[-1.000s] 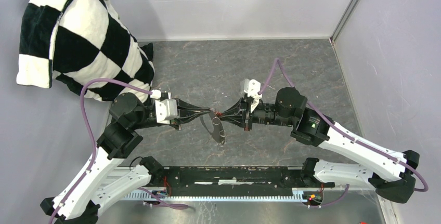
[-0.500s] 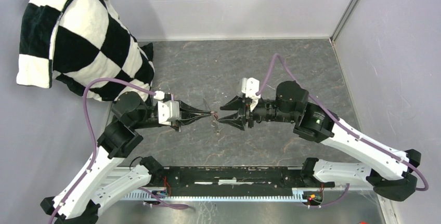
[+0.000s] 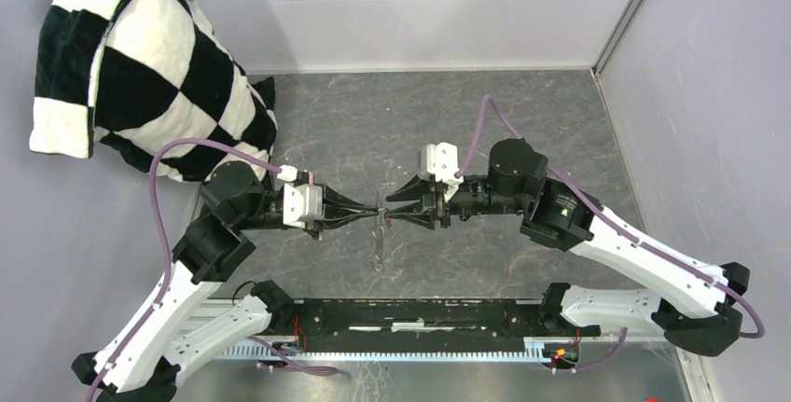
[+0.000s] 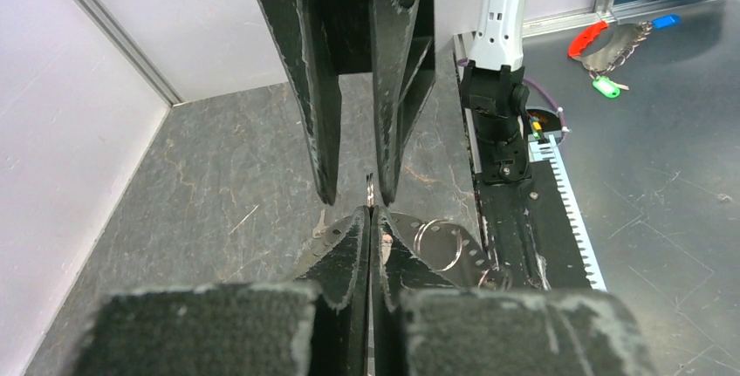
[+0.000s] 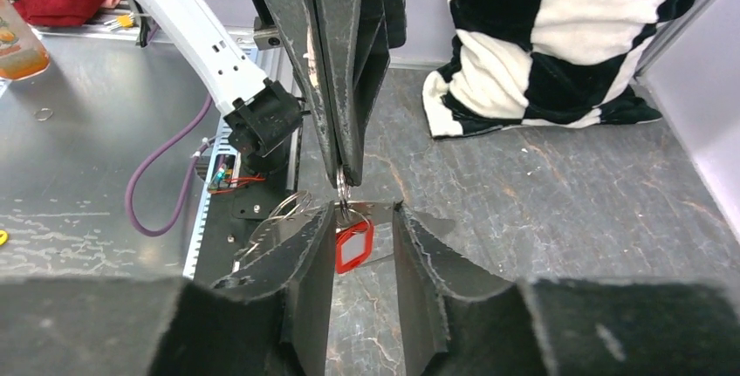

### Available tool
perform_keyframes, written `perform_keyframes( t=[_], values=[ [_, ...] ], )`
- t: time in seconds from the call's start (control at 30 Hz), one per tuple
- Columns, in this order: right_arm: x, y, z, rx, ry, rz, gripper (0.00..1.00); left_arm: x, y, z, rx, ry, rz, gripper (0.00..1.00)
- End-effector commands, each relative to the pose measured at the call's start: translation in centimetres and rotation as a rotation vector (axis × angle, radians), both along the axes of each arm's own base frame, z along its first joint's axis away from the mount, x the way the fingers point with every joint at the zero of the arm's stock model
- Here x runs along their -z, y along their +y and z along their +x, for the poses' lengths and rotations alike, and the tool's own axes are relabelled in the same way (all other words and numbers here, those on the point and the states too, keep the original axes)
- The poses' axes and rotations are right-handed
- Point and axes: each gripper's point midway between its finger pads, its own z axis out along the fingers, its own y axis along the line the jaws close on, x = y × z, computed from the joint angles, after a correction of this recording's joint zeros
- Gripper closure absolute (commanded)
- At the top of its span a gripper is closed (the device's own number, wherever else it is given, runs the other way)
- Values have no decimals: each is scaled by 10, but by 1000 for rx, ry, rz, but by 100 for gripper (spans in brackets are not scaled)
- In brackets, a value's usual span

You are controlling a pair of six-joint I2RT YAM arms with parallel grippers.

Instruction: Put the keys on the keyring

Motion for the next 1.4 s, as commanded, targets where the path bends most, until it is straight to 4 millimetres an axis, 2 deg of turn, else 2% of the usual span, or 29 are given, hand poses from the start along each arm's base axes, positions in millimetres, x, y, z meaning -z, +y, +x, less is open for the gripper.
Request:
perform_keyframes(
  t=[0.0,0.1,0.2,0.37,0.47,0.53,0.57,0.63,0.73,0.87,1.03,1.17,1.23,1.37],
  values=[
    [-23,3,-3,-41,-45,59,68,-24,3,-10,37,-81,-41,98],
    [-24,6,-3,-44,-41,68,83,-20,2,-10,41,-75,-32,98],
    [-23,5,-2,-36,-38,62,99,-8,3,-7,34,-80,8,98],
    [-14,2,3,-6,-13,9,100,27,7,12,-44,-98,116,89],
    [-2,3,6,1,7,-48,99,36,8,16,-57,-102,138,82],
    [3,4,10,24,19,-82,99,39,8,17,-61,-100,147,69],
    [6,4,14,43,25,-95,99,41,8,19,-71,-93,154,55],
    [6,2,23,99,28,-104,99,42,8,22,-88,-71,161,36],
    [-1,0,35,169,21,-91,99,47,9,21,-104,-7,163,24],
    [-19,-4,50,256,-6,-50,99,57,12,22,-148,89,162,2],
    [-42,-7,63,339,-24,14,99,71,12,23,-186,173,143,0],
    [-52,0,64,328,-17,64,99,77,5,19,-146,202,105,0],
    [-52,5,63,316,-8,72,99,79,1,30,-177,210,96,0],
    [-54,10,60,294,8,98,99,81,-2,64,-299,180,98,2]
  ],
)
